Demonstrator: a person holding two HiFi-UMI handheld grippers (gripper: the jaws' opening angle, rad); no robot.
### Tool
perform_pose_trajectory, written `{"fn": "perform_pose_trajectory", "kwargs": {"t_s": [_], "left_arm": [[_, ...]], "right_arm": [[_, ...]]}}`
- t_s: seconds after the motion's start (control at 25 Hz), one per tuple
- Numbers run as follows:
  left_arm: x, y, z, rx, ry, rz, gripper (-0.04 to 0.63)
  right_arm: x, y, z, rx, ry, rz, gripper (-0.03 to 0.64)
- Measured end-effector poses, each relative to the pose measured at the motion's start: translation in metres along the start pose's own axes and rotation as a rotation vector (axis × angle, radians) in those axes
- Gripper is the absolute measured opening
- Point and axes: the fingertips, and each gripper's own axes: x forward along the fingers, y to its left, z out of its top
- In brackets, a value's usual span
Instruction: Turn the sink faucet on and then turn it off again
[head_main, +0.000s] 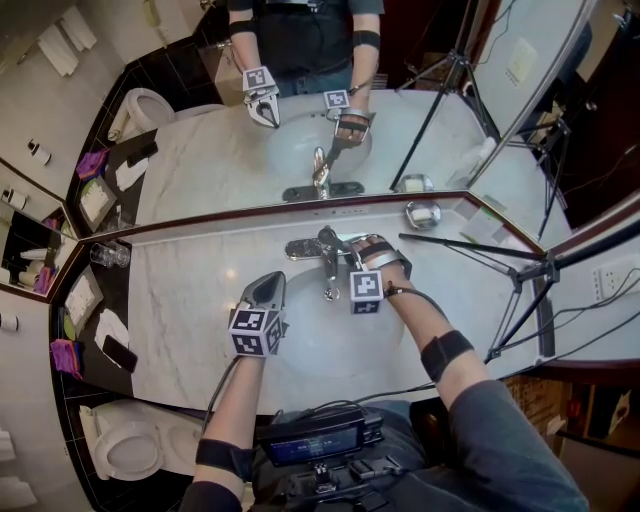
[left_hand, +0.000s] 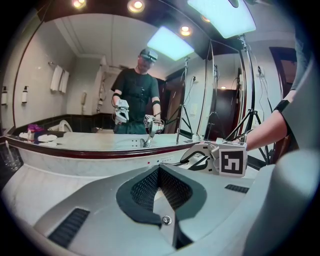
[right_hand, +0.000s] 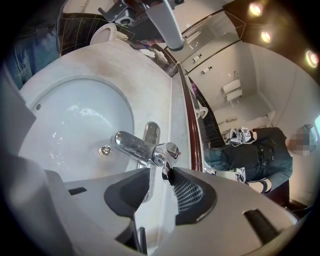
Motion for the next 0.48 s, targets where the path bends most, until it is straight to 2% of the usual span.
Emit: {"fn": "perform_pose_trajectory", "kwargs": {"t_s": [0.48], "left_arm": [[0.0064,-0.0065,0.0013,0.002,0.003,-0.013,0.0]], "right_arm": [[0.0034,0.0029,-0.0011,0.007,0.019,0.0,0.149]]}}
